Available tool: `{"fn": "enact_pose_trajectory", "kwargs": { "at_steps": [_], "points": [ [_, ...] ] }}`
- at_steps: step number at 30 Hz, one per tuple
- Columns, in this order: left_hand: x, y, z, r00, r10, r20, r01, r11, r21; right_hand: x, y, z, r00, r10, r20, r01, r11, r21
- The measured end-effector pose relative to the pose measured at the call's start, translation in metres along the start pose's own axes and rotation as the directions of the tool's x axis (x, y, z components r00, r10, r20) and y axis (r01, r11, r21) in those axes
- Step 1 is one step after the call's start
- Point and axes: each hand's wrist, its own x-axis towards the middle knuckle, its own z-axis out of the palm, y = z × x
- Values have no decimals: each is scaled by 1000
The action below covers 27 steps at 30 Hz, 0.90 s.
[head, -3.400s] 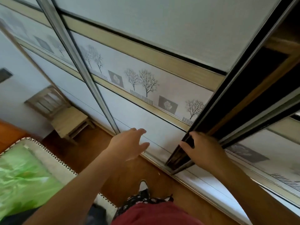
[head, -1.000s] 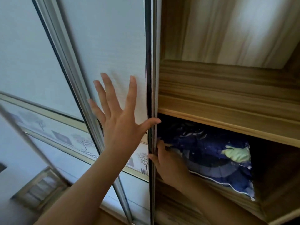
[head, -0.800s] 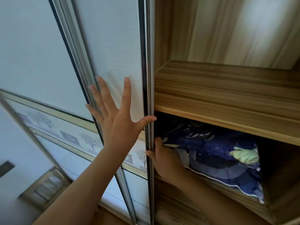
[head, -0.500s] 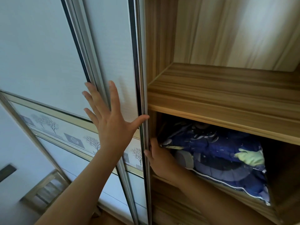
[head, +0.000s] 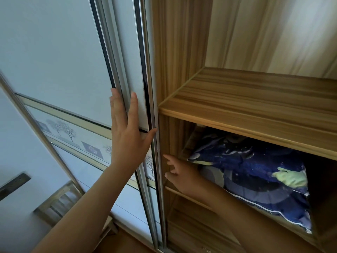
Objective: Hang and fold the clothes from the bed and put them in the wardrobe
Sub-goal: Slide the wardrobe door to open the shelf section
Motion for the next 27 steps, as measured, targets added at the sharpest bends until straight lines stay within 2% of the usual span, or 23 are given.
{"fn": "enact_pose_trajectory", "kwargs": {
  "at_steps": [2,4,7,9,12,15,19,23,27],
  "points": [
    [-13,-6,-10,997,22,77,-16,997,-78,-6,3,-6,999,-6,35,8,998,-70],
    [-34,-14,-24,985,-12,173,35,991,-128,-13,6,-16,998,-24,52,34,978,-206],
    [-71,-26,-44,942,-144,303,160,987,-29,-23,8,-34,997,-38,66,56,949,-311],
    [-93,-34,-54,868,-248,431,211,968,133,-26,10,-43,995,-41,86,69,929,-364],
    [-126,-39,-69,686,-430,587,266,899,349,-28,11,-49,986,-57,154,122,885,-449],
    [-165,-32,-90,573,-568,590,367,822,435,-30,11,-41,957,-66,282,200,854,-479],
    [-221,-8,-120,444,-708,549,471,706,529,-36,8,-15,897,-82,435,289,852,-436],
    [-280,24,-151,313,-814,489,596,569,566,-47,1,27,797,-118,592,422,810,-408],
    [-335,53,-193,172,-891,420,686,414,598,-58,-15,79,662,-131,738,568,731,-379]
  ]
}}
